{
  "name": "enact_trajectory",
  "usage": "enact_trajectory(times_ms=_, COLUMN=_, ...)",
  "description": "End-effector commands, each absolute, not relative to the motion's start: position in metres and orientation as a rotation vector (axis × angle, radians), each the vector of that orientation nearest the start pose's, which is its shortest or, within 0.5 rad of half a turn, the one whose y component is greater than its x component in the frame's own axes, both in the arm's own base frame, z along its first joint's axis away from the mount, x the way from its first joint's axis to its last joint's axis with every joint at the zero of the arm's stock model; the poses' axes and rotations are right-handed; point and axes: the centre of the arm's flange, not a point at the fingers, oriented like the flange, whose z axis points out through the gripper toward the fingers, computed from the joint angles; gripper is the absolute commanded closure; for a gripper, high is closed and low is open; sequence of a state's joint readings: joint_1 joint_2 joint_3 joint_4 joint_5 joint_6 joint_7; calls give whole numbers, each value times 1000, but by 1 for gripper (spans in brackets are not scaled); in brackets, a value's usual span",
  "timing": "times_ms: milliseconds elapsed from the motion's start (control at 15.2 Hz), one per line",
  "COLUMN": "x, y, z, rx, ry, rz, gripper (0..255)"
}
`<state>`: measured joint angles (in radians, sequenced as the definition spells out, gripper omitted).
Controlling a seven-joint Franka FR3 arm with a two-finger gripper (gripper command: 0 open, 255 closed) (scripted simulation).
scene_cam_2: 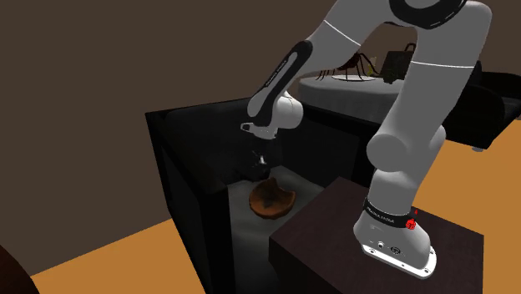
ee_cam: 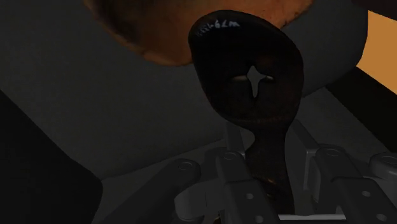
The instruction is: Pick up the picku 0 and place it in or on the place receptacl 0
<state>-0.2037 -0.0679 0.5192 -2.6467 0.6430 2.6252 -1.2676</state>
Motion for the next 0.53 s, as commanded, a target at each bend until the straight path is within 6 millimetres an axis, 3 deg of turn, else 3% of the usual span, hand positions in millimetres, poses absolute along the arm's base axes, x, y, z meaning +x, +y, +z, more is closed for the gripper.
enact_trajectory(times_ms=0, x=393, y=91, z=262, rx=-2518, ry=-1421, rz=-255, gripper=255)
enact_trajectory(times_ms=264, x=367, y=46, z=260, rx=-2518, ry=-1421, rz=-255, gripper=255)
enact_trajectory(times_ms=462, x=364, y=40, z=249, rx=-2518, ry=-1421, rz=-255, gripper=255)
